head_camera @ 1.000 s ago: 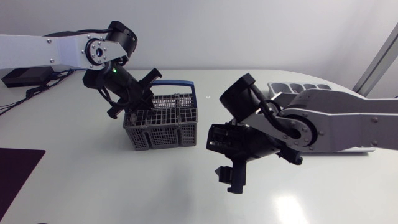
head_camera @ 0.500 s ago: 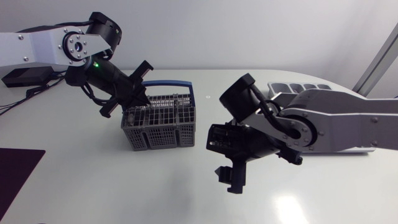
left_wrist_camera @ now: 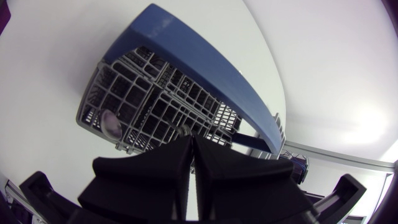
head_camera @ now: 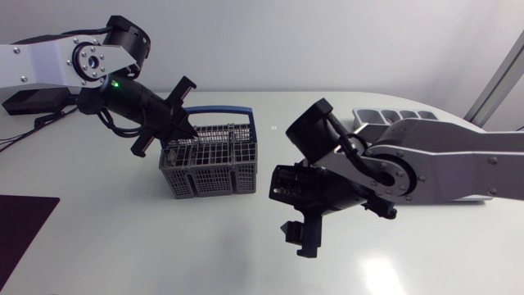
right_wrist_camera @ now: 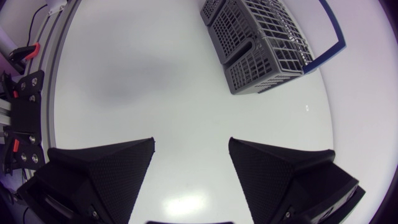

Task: Unload the cutlery basket into the drawer organizer.

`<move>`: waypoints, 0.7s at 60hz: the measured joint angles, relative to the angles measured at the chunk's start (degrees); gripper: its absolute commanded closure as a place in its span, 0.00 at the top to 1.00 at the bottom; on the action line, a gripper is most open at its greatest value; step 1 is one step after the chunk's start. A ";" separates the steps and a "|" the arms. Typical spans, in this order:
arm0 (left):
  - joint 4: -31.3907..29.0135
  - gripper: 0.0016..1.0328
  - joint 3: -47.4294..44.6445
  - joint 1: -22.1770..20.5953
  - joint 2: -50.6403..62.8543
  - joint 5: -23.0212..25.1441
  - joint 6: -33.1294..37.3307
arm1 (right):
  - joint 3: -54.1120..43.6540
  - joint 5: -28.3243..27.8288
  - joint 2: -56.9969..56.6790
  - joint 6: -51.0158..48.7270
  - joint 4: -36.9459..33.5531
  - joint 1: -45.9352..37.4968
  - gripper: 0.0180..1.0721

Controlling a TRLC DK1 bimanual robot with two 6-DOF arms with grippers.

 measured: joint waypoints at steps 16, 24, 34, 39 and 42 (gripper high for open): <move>0.59 0.04 0.00 0.07 -2.54 1.03 -0.39 | 0.00 0.00 -0.17 0.02 0.00 0.15 0.82; 0.63 0.04 -0.39 0.46 -4.68 1.40 -1.07 | 0.00 0.00 -1.09 0.02 -0.02 0.15 0.82; 0.63 0.04 -1.55 1.07 -8.66 2.16 -1.90 | 0.00 0.00 -1.53 0.02 -0.02 0.22 0.82; 0.61 0.04 -2.19 1.14 -10.49 2.73 -2.12 | 0.00 0.00 -1.64 0.07 -0.02 0.50 0.82; 0.63 0.04 -2.36 1.16 -11.34 3.19 -2.32 | 0.00 0.02 -1.86 0.24 -0.02 0.74 0.82</move>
